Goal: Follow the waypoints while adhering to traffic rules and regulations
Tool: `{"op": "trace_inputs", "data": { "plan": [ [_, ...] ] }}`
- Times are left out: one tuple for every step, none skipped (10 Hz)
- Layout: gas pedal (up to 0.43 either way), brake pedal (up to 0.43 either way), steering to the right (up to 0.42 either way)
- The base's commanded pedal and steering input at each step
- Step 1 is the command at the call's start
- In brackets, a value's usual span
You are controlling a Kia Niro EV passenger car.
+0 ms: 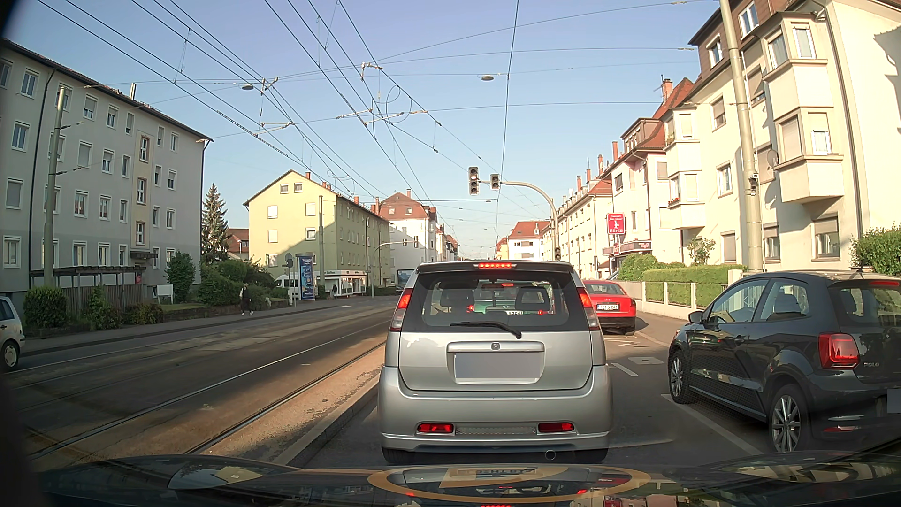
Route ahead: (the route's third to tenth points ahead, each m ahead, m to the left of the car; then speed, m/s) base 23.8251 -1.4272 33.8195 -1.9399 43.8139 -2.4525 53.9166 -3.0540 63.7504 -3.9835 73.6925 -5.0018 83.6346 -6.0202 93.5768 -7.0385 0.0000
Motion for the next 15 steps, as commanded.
{"op": "trace_inputs", "data": {
  "plan": [
    [0.000,0.232,-0.002],
    [0.000,0.226,-0.002],
    [0.000,0.226,-0.002],
    [0.000,0.232,-0.002],
    [0.000,0.226,-0.002],
    [0.000,0.226,-0.002],
    [0.000,0.226,-0.002],
    [0.000,0.226,-0.002],
    [0.000,0.226,-0.002],
    [0.000,0.220,-0.001],
    [0.000,0.207,-0.002],
    [0.000,0.207,-0.002],
    [0.000,0.207,-0.002],
    [0.000,0.201,-0.002],
    [0.000,0.201,-0.002]
  ]
}}
